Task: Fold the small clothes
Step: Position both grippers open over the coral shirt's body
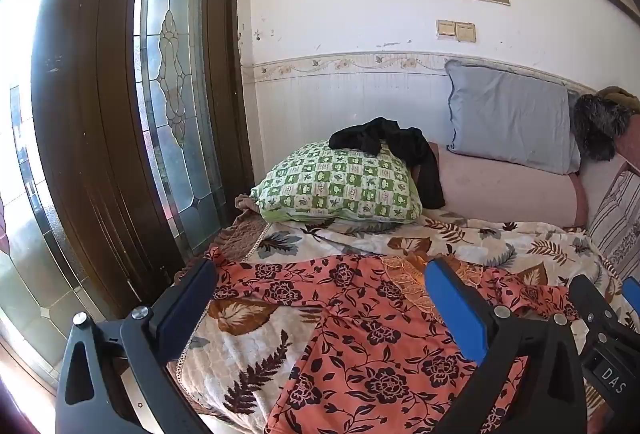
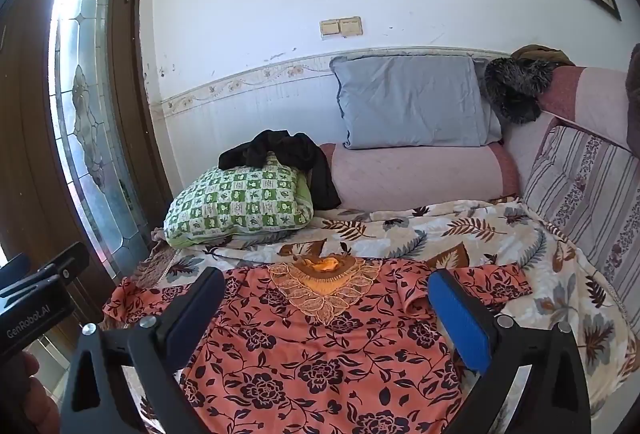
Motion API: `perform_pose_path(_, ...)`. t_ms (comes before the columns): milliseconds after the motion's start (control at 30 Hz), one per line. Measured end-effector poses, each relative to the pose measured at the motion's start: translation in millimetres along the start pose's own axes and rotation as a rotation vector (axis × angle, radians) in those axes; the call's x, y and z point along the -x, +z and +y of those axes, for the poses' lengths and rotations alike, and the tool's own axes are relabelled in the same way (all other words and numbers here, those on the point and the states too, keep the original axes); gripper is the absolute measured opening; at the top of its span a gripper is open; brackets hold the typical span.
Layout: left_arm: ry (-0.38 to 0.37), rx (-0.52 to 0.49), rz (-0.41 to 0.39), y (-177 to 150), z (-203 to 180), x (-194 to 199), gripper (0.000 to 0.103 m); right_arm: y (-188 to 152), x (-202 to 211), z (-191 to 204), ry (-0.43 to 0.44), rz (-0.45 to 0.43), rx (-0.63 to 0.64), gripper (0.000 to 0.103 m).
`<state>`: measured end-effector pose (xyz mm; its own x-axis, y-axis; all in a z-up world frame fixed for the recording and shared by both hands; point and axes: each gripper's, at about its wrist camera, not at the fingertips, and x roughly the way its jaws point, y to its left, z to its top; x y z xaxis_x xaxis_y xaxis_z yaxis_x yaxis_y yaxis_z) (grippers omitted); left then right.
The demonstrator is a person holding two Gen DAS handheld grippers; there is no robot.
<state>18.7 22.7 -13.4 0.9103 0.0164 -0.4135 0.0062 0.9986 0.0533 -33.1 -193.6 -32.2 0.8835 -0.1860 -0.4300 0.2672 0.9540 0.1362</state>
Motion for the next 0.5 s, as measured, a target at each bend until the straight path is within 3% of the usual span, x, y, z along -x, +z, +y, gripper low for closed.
perform_pose_path(500,0.044,-0.016,-0.011,-1.2,0.6,9.5,0.103,1.6,2.6,-2.2,0.031,-0.007,-0.005,0.103)
